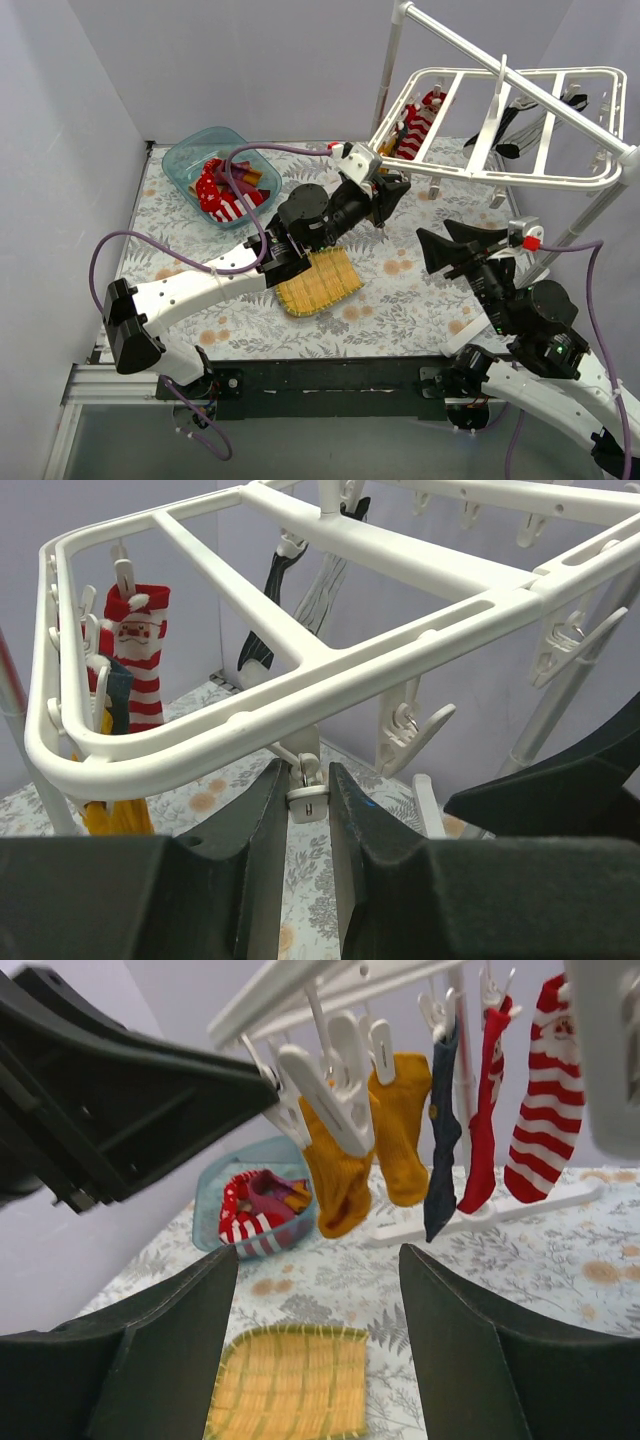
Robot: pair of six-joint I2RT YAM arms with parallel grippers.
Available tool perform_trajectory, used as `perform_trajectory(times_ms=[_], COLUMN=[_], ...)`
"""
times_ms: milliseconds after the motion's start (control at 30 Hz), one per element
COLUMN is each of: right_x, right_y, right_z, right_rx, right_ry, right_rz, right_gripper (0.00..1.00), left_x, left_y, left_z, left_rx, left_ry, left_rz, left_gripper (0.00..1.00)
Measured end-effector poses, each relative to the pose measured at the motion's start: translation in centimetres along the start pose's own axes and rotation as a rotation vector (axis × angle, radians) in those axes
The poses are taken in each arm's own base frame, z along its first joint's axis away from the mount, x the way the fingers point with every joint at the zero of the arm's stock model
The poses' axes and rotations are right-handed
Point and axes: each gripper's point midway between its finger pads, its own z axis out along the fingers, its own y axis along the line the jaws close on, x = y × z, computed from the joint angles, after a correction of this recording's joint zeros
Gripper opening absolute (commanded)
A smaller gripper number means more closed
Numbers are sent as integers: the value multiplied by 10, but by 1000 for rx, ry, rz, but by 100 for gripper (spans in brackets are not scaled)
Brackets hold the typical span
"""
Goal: Remove the socks clipped to the hanger
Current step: Adjust the hanger on the clothesline.
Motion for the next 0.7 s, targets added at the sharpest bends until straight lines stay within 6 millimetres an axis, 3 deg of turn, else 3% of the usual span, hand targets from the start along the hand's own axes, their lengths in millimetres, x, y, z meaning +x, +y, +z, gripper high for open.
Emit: perform_trajectory(times_ms=[367, 700], right_x=[-46, -32], right_y=[-5, -11], right_z=[2, 38], right_rx=[41, 136], right_ry=[-194, -231], right_rz=[37, -86], right_gripper=[79, 79], left_x=[2, 2], left_y=[1, 1], left_z=[0, 0], left_rx=[-5, -4], left_ry=[9, 10], left_rz=[3, 4], left_gripper=[0, 0])
